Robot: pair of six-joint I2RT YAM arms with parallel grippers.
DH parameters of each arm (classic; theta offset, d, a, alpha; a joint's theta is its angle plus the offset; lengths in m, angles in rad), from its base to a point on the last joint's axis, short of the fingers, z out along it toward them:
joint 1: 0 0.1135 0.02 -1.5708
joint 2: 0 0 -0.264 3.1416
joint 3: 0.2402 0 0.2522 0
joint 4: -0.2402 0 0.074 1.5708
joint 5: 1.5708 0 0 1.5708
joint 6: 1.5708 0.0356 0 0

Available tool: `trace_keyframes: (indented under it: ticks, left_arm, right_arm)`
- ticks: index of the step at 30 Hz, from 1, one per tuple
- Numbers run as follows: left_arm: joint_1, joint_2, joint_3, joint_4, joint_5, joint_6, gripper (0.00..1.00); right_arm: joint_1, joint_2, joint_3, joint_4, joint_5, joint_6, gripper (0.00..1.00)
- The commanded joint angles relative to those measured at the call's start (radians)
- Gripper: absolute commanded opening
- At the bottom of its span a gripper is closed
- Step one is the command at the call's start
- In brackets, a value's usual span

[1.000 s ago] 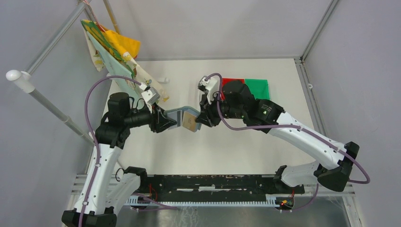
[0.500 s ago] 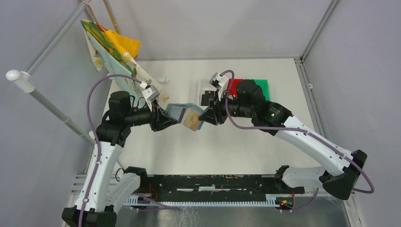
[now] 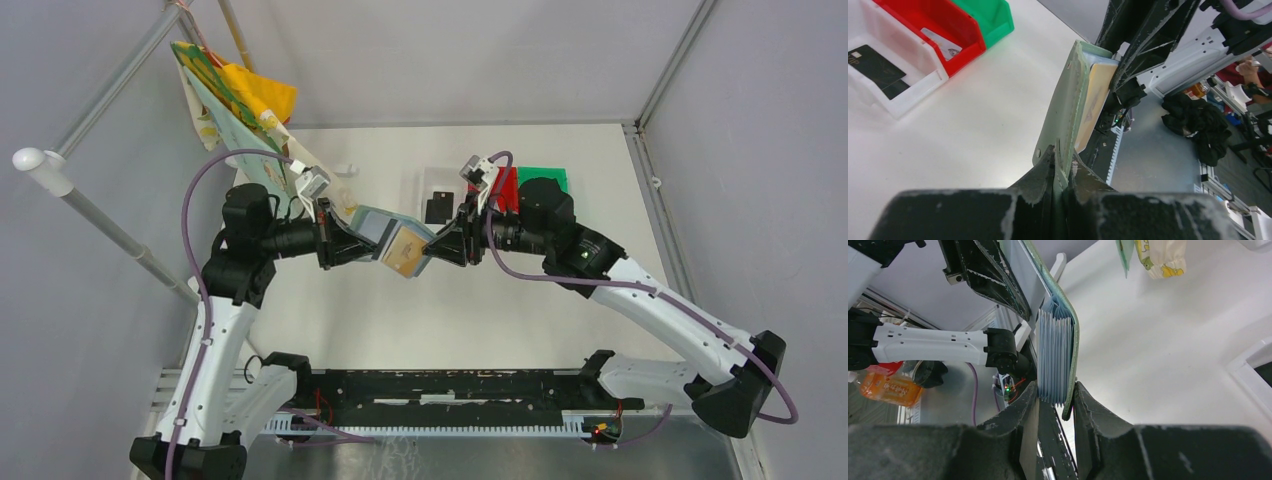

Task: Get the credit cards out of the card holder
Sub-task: Remove the credit card from the card holder.

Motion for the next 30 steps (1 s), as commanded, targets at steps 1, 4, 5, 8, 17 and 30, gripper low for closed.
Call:
trace_keyframes:
  ticks: [1,4,5,8,17,30]
  left_arm:
    - [0.004,0.017,0.066,0.080,0.101,-0.106,0.02]
    - [0.004,0.032,0.081,0.090,0.176,-0.133,0.02]
    - [0.003,0.038,0.088,0.087,0.197,-0.137,0.02]
    - [0.004,0.052,0.108,0.049,0.235,-0.110,0.02]
    - [0.004,0.106,0.221,-0.298,0.230,0.190,0.02]
    - [0.002,0.173,0.273,-0.615,0.263,0.529,0.02]
  right_arm:
    - [-0.023,-0.045,-0.047,0.166,-0.072,0.051,0.00]
    - [-0.030,-0.050,-0.067,0.190,-0.093,0.050,0.09]
    - [-0.032,-0.051,-0.071,0.204,-0.103,0.043,0.19]
    - [-0.054,-0.044,-0.065,0.263,-0.153,0.019,0.55]
    - [-0.085,0.099,0.106,0.382,-0.261,-0.020,0.87]
    - [-0.073,0.216,0.135,0.481,-0.464,-0.038,0.85]
